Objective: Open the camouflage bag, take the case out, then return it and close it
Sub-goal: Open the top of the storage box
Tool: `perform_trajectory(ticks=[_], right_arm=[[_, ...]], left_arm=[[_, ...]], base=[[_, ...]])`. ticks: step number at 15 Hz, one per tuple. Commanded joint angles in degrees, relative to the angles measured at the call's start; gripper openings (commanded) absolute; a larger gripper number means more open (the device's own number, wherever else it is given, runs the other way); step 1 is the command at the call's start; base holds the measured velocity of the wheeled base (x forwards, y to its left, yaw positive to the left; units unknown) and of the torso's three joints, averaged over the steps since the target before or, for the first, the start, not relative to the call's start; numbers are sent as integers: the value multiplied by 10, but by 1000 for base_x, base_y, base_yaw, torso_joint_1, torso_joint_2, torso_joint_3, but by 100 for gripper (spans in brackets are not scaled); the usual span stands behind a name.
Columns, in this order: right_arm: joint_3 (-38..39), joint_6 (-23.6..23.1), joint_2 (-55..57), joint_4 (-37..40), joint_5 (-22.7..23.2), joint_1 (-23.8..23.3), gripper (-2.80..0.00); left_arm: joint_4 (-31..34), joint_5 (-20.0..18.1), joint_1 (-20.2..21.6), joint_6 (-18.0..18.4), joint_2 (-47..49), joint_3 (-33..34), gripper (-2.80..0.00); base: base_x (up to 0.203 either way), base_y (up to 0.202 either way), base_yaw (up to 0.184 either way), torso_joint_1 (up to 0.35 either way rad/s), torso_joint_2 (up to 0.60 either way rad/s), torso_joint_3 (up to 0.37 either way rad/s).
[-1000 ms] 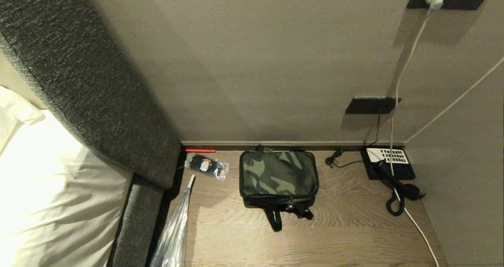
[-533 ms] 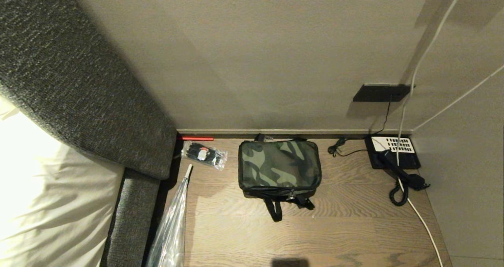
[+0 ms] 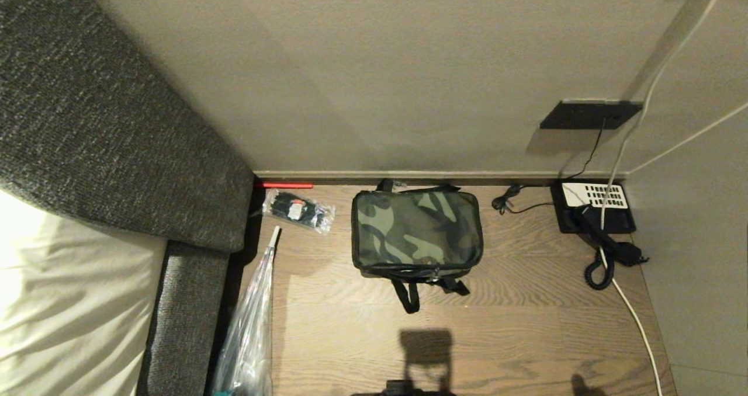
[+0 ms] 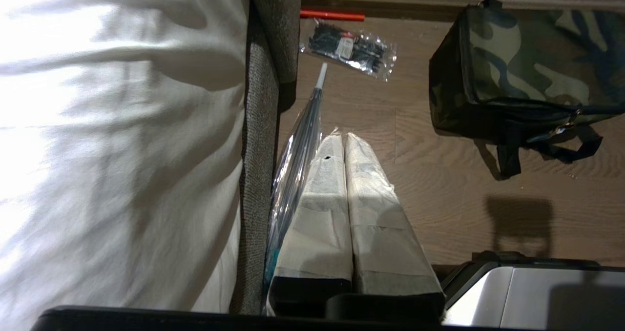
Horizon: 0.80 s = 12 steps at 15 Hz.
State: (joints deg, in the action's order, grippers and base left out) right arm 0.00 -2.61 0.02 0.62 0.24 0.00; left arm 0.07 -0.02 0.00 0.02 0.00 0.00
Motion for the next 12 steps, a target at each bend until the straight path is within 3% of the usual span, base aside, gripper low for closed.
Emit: perform_trajectory(ticks=[1, 10, 12], right_arm=[[0, -4, 0, -1, 1, 0, -280], [0, 0, 0, 0, 1, 0, -280], [-27, 24, 0, 9, 1, 0, -280]], left_arm=[[-2, 0, 0, 2, 0, 0, -280], [-2, -1, 0, 2, 0, 0, -280], [-2, -1, 0, 2, 0, 0, -280]], base=[[0, 0, 0, 5, 5, -206], [0, 0, 0, 3, 2, -198], [0, 0, 0, 3, 3, -97]])
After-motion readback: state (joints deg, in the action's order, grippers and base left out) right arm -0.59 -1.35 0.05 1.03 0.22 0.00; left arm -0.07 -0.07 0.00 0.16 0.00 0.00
